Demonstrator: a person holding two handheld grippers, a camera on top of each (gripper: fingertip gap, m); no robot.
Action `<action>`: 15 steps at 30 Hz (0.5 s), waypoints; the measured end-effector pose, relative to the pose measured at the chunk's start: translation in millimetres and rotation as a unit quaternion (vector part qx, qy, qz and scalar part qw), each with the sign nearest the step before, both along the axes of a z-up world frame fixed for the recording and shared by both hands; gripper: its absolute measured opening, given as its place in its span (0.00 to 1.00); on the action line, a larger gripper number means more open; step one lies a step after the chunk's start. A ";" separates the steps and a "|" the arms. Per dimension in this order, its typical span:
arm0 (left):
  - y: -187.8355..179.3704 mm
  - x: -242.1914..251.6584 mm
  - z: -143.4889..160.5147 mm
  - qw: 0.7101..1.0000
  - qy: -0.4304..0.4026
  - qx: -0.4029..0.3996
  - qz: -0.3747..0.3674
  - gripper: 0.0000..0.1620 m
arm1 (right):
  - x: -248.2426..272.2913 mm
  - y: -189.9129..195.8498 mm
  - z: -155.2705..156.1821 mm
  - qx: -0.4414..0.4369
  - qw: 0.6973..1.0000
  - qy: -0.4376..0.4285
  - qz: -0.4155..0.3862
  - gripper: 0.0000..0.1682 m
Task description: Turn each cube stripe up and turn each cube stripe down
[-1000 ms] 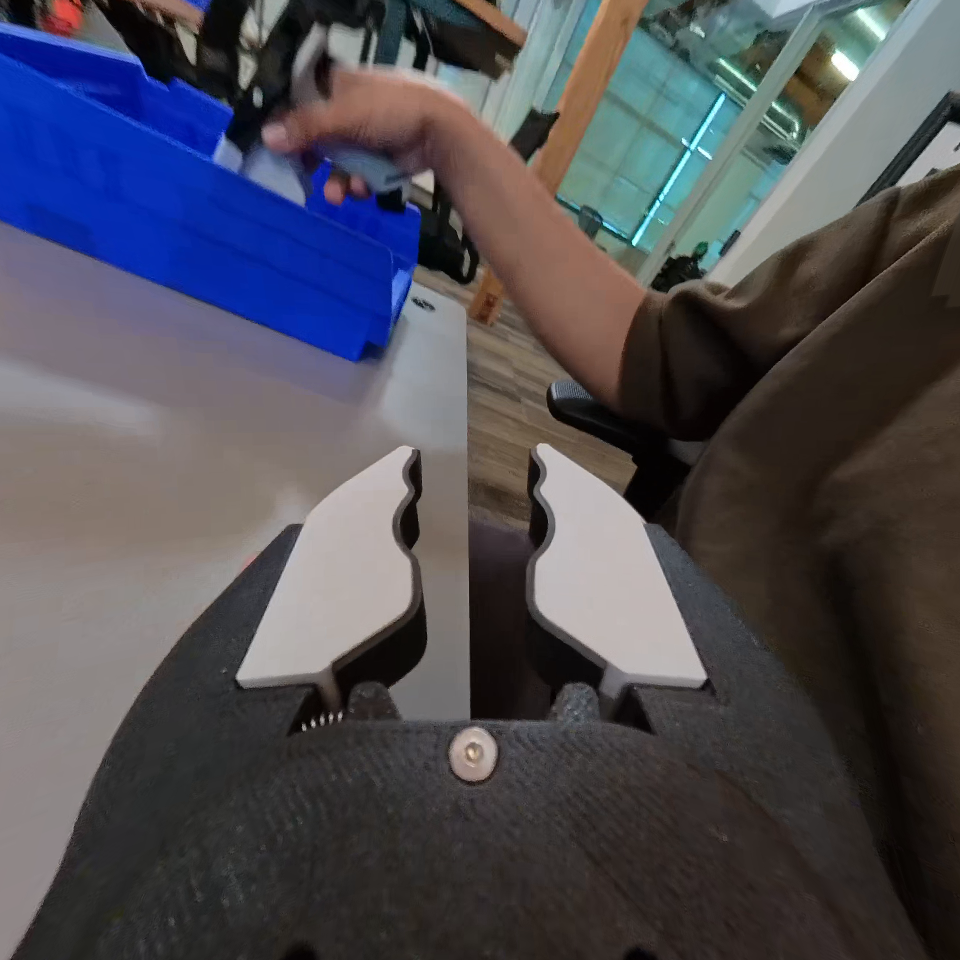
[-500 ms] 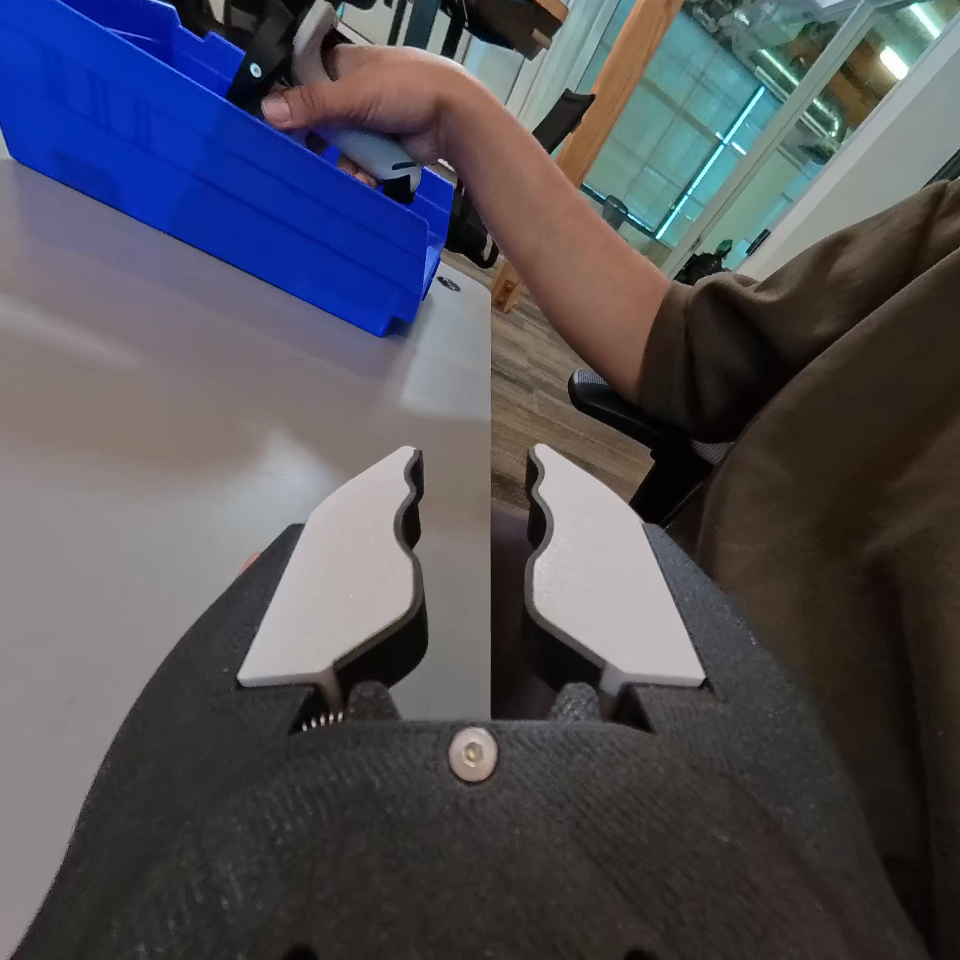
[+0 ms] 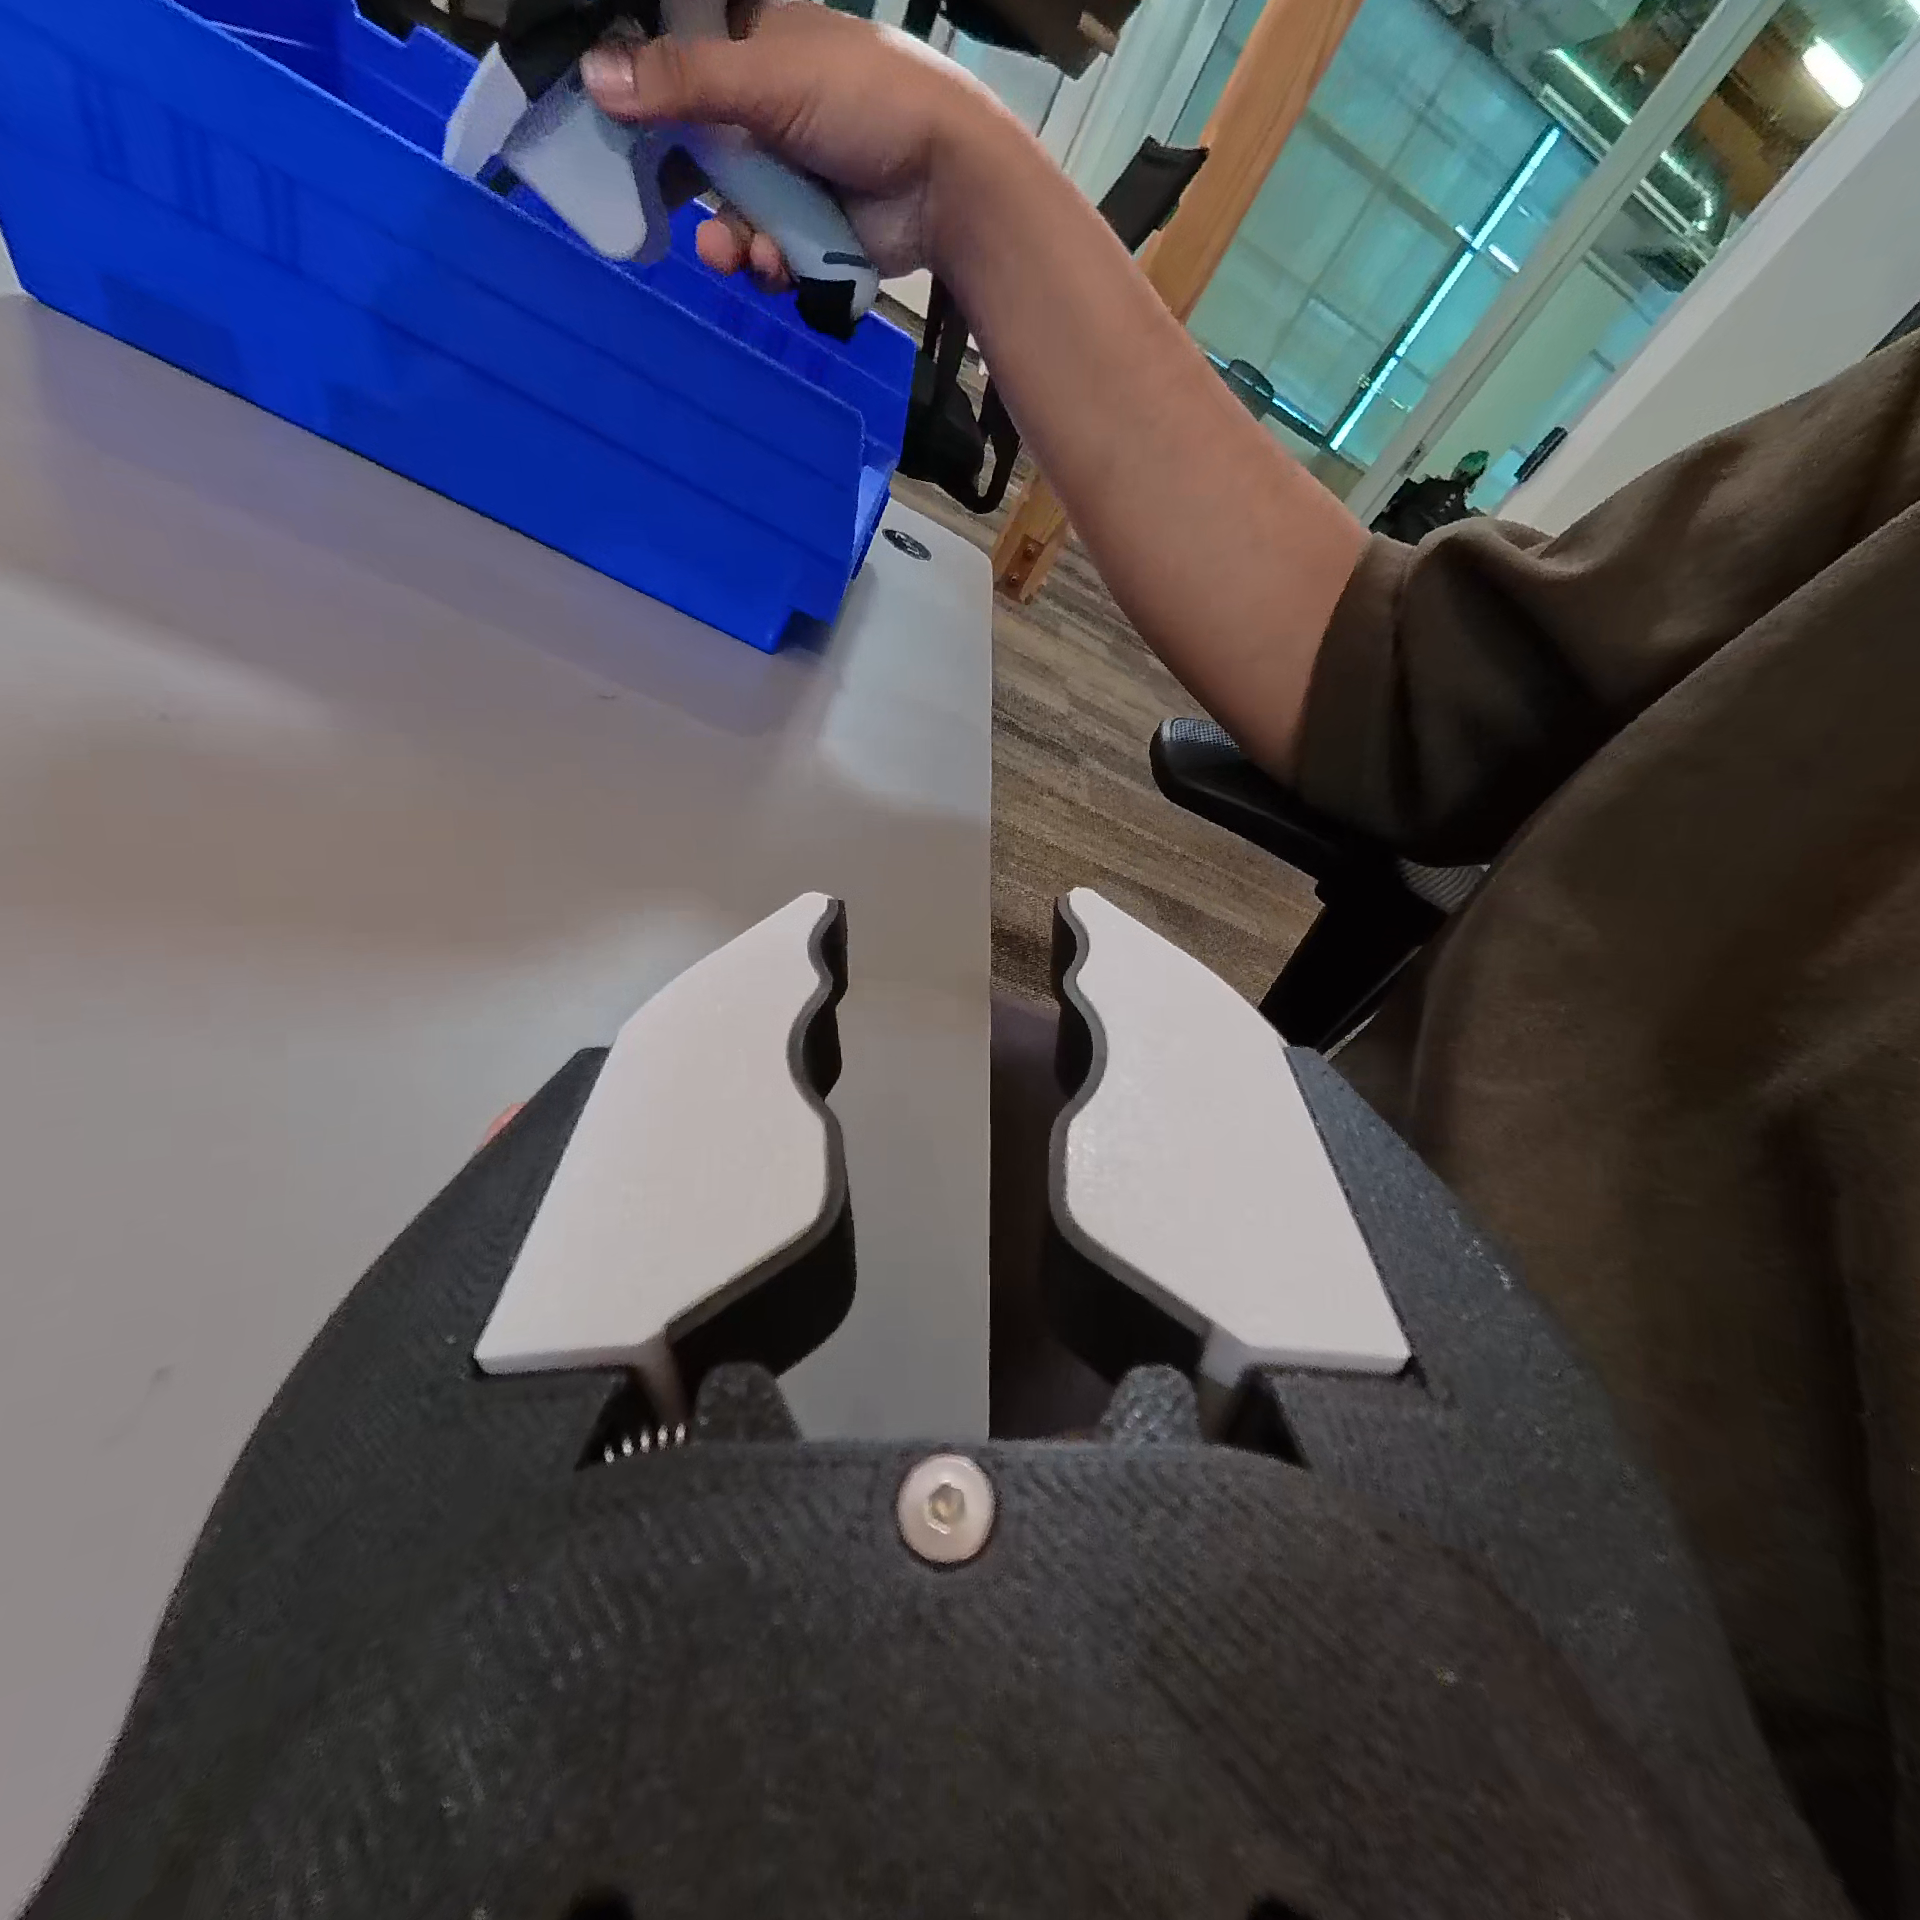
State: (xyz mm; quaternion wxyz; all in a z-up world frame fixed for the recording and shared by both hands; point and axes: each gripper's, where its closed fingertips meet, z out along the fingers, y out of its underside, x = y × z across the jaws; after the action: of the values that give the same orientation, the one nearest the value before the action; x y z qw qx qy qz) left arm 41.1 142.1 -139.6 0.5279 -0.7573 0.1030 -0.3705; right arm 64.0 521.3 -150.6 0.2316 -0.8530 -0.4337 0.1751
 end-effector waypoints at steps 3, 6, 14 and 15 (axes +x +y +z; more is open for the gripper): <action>0.2 1.0 -2.6 1.000 0.001 -0.006 -0.003 0.23 | 10.6 5.3 -15.5 0.014 0.999 -0.044 0.001 0.02; 0.3 2.1 -3.3 1.000 0.005 -0.006 -0.004 0.23 | 13.8 -1.1 -35.1 0.000 0.996 -0.083 0.022 0.01; 0.4 0.4 -5.6 1.000 0.011 -0.011 0.000 0.24 | 8.9 -24.0 -47.4 -0.053 0.992 -0.084 0.071 0.01; 0.3 0.0 -5.8 1.000 0.010 -0.012 0.000 0.24 | 10.7 -22.8 -47.3 -0.050 0.992 -0.088 0.069 0.01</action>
State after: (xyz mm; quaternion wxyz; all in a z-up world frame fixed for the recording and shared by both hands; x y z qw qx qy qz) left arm 41.1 142.5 -145.4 0.5178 -0.7673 0.1040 -0.3638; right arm 74.6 498.5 -198.0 0.1372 -0.8436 -0.5008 0.1365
